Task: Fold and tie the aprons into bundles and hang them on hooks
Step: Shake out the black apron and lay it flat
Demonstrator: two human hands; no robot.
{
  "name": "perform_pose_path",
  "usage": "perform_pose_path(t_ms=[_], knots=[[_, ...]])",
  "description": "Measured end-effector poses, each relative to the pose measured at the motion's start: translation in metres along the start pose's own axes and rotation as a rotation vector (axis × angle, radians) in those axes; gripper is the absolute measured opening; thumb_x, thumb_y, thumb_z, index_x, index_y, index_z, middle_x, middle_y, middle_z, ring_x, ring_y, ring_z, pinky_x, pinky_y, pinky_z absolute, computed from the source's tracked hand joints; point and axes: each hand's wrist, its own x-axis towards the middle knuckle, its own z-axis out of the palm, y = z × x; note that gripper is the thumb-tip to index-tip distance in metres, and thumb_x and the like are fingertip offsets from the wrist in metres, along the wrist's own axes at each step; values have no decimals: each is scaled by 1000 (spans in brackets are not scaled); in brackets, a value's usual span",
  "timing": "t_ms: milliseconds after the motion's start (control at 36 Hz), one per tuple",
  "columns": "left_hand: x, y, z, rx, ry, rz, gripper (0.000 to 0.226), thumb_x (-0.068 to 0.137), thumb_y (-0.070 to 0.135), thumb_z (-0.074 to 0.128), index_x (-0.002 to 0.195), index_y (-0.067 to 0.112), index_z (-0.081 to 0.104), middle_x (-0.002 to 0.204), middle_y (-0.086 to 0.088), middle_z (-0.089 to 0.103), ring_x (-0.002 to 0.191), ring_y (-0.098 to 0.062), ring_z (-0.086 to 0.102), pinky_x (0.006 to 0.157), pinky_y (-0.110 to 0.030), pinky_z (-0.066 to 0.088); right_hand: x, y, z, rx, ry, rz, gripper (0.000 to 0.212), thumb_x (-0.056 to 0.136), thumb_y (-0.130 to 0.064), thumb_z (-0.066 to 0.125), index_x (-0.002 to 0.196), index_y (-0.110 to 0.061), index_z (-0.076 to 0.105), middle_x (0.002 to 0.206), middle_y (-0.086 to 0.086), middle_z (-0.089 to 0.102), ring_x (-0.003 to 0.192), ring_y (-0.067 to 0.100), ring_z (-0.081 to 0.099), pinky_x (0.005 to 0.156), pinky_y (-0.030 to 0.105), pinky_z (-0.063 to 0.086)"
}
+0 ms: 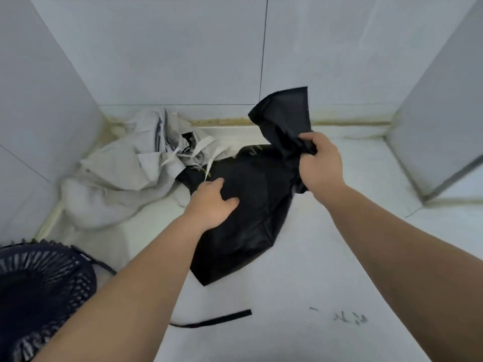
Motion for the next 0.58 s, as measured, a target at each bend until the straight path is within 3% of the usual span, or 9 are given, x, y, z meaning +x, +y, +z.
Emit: perform_pose_path(t_ms=[111,250,333,389,500,556,583], knots=[[-15,25,18,-1,-124,49,103,78,52,71,153,31,4,160,-8,5,145,-31,13,117,-44,21,-5,-4,-30,529,-38,266,33,79,9,41,83,-17,60,82,2,61,81,25,58,73,32,47],[-31,42,37,-3,-79,-70,145,58,57,84,143,36,-32,157,-9,-24,147,-35,-2,118,-51,15,-14,13,-68,838,-15,431,29,73,6,35,84,-8,59,89,11,59,81,30,56,75,44,46],[-41,54,47,3,-35,-37,153,53,53,87,136,37,-41,158,-10,-20,146,-38,7,117,-52,18,-17,30,-90,1030,-25,485,32,72,3,34,94,-4,57,97,11,59,87,32,57,84,42,47],[-51,66,56,-29,1,-40,155,53,55,87,134,35,-44,159,-11,-9,145,-36,13,115,-53,21,-20,42,-104,1118,-61,510,43,63,0,38,103,-5,53,106,13,57,93,34,58,92,49,45],[-69,79,75,-278,77,-128,154,49,63,84,142,29,-33,156,-5,23,141,-29,25,114,-48,26,-29,56,-132,1082,-88,549,69,35,-7,48,104,-13,47,106,12,52,95,34,54,93,49,43],[-80,86,85,-518,67,-118,130,55,52,85,150,20,2,142,0,46,131,-21,44,108,-39,37,-32,63,-149,1001,-50,568,60,40,-5,48,100,-8,52,103,14,55,91,34,56,89,50,44],[-87,90,89,-569,91,-100,96,66,40,84,140,13,29,130,2,55,122,-20,52,102,-34,42,-34,66,-156,934,-39,566,46,50,-4,47,95,-5,54,100,15,56,87,33,57,85,47,47]])
